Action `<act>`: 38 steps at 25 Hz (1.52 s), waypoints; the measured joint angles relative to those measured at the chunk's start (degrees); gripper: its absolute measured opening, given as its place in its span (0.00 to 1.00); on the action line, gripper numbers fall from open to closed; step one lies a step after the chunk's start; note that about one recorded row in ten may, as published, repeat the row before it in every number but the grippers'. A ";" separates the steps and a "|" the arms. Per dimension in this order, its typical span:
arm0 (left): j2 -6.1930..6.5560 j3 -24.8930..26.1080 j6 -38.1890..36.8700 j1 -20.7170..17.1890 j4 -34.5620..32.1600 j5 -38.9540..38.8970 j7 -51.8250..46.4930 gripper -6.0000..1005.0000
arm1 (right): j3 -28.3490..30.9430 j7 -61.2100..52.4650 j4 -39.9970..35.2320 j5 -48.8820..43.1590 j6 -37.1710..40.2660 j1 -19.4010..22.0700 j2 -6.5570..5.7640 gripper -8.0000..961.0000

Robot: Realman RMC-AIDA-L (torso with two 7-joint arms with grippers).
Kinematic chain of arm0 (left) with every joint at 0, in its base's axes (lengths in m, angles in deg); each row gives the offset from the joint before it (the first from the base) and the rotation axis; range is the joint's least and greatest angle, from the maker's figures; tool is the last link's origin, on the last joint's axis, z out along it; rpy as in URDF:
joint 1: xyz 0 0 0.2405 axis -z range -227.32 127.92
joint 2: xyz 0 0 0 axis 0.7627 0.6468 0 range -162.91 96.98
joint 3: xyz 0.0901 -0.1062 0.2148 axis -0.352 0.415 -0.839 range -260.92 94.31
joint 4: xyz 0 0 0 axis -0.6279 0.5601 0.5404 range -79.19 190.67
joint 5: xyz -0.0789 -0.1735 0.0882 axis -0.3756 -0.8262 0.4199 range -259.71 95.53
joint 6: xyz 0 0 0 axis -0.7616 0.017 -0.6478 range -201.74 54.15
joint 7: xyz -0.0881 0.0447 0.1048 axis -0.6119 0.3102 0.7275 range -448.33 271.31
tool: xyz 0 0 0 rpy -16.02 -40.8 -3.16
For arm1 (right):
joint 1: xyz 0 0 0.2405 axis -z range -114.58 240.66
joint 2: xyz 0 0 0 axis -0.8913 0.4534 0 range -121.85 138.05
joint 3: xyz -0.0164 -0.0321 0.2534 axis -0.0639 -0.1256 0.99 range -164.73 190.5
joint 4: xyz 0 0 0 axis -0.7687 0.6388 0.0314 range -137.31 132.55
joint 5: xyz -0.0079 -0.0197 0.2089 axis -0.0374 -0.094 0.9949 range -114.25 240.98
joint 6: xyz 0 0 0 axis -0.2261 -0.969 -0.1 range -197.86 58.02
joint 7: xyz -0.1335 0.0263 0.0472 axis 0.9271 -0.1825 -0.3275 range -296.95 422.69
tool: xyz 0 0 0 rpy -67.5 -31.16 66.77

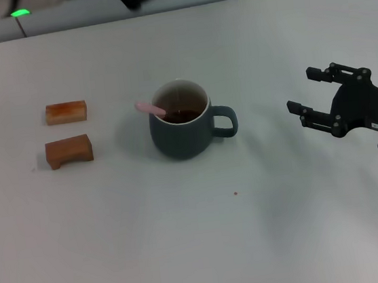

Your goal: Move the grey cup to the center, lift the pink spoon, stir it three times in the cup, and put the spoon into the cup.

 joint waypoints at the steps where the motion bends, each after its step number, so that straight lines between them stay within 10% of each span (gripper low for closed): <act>1: 0.01 1.32 1.50 -0.84 0.83 -2.95 0.18 0.42 | -0.01 0.00 0.01 0.00 0.00 0.00 0.00 0.71; 13: -0.05 12.47 8.15 -10.79 22.82 -53.12 17.65 0.42 | 0.00 0.00 0.23 0.01 0.00 -0.32 -0.12 0.71; 23: -0.04 14.19 -2.55 -16.82 41.40 -70.26 30.28 0.42 | 0.00 0.00 0.47 0.09 -0.16 0.00 -0.16 0.71; 38: -0.39 12.74 -20.22 -22.50 59.03 -73.30 67.29 0.42 | 0.07 0.31 0.89 0.09 -0.38 -0.09 -0.18 0.71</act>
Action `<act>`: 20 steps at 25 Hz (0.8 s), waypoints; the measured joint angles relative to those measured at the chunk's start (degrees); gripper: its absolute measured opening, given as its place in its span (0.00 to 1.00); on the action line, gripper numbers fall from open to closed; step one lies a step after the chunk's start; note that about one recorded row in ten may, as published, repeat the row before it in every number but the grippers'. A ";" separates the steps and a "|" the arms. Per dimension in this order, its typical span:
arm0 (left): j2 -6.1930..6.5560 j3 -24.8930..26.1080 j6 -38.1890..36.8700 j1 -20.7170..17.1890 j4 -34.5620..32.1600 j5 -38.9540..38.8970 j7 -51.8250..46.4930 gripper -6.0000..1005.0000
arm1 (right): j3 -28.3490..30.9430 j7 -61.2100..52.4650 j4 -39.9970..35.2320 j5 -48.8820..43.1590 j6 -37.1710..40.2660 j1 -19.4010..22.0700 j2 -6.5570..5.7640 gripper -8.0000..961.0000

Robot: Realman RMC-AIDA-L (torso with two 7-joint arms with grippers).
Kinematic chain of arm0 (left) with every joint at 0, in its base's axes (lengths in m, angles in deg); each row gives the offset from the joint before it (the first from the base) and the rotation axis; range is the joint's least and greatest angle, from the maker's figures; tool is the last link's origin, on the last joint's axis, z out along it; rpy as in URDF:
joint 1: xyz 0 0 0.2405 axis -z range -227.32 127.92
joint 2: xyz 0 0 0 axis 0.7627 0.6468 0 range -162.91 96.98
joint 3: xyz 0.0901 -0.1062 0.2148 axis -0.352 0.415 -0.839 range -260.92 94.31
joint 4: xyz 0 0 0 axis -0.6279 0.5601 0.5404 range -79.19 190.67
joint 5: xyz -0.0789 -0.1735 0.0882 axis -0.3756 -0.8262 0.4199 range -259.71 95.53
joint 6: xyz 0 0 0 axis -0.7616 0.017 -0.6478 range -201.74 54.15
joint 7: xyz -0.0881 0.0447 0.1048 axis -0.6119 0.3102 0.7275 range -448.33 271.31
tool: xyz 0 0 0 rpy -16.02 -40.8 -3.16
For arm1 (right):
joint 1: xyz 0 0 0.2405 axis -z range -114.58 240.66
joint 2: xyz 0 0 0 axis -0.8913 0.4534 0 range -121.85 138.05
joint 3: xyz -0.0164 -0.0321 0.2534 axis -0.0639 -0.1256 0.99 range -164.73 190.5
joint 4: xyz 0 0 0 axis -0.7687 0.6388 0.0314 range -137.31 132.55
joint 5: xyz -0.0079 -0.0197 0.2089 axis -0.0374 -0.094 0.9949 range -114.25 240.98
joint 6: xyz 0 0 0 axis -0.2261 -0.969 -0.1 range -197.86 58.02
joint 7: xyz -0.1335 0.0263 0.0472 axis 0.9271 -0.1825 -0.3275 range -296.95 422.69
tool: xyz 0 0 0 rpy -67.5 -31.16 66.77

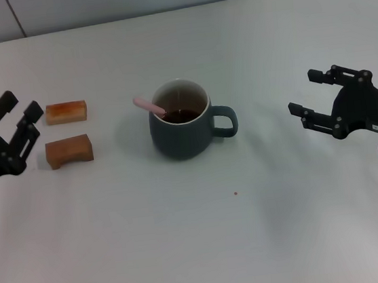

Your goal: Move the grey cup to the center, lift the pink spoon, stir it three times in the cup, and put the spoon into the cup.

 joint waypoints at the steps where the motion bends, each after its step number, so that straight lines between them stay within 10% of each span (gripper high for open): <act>1: -0.03 -0.36 -0.10 -0.17 0.46 -0.04 2.07 0.42 | 0.01 0.00 0.00 0.00 0.01 0.03 0.00 0.71; 20: -0.05 -6.96 4.45 0.50 5.42 3.08 25.05 0.42 | -0.39 1.99 0.07 -0.01 2.30 2.35 0.16 0.71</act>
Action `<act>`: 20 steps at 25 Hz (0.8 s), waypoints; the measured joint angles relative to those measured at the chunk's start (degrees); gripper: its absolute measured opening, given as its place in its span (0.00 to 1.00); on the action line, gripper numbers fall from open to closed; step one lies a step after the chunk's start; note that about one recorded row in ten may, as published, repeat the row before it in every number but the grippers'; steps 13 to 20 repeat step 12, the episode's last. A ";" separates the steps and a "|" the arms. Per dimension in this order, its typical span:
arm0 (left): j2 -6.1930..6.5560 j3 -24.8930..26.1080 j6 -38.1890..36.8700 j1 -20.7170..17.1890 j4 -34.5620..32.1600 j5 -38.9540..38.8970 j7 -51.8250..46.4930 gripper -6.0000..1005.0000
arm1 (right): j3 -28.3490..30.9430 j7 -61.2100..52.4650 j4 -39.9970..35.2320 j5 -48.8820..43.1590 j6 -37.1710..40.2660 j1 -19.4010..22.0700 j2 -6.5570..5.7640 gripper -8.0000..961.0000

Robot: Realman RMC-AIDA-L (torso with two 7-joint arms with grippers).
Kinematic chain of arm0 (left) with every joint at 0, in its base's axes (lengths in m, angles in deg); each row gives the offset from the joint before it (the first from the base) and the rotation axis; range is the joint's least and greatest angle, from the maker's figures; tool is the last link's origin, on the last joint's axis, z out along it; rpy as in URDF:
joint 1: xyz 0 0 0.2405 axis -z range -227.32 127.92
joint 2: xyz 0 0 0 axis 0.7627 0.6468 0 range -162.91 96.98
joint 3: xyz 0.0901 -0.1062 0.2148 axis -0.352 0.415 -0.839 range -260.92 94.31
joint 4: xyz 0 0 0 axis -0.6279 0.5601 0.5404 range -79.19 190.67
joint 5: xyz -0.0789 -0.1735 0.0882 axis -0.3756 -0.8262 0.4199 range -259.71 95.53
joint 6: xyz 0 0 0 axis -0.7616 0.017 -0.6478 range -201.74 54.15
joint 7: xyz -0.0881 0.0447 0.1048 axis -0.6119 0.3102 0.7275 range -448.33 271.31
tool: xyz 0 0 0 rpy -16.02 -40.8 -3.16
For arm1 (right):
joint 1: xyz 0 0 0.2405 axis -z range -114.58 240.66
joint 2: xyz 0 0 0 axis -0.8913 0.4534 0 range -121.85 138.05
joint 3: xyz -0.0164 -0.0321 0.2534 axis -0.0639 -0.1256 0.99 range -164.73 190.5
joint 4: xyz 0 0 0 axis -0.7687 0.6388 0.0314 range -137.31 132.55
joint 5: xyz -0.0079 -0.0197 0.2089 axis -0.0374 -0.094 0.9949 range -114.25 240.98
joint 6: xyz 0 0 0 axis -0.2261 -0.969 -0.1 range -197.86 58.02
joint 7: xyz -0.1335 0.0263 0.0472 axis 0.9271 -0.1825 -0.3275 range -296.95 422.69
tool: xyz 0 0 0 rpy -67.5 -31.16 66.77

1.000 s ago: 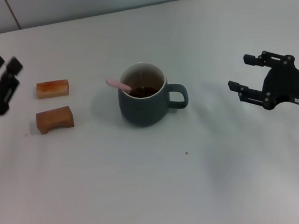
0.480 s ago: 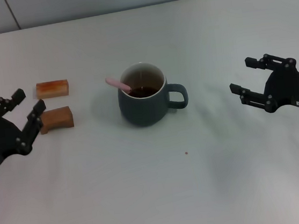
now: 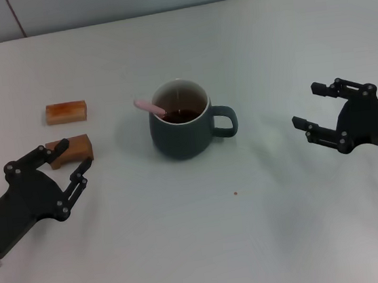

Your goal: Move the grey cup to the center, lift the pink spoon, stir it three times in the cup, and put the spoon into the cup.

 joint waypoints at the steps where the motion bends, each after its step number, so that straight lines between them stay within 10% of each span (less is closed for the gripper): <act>1: 0.00 -0.12 0.12 0.10 0.00 -0.12 0.37 0.42 | 0.00 0.00 0.00 0.00 0.00 0.00 0.00 0.71; 20: -0.10 -1.05 -0.15 0.23 0.64 -0.71 0.25 0.43 | -0.39 0.51 0.00 -0.23 1.23 0.67 0.15 0.71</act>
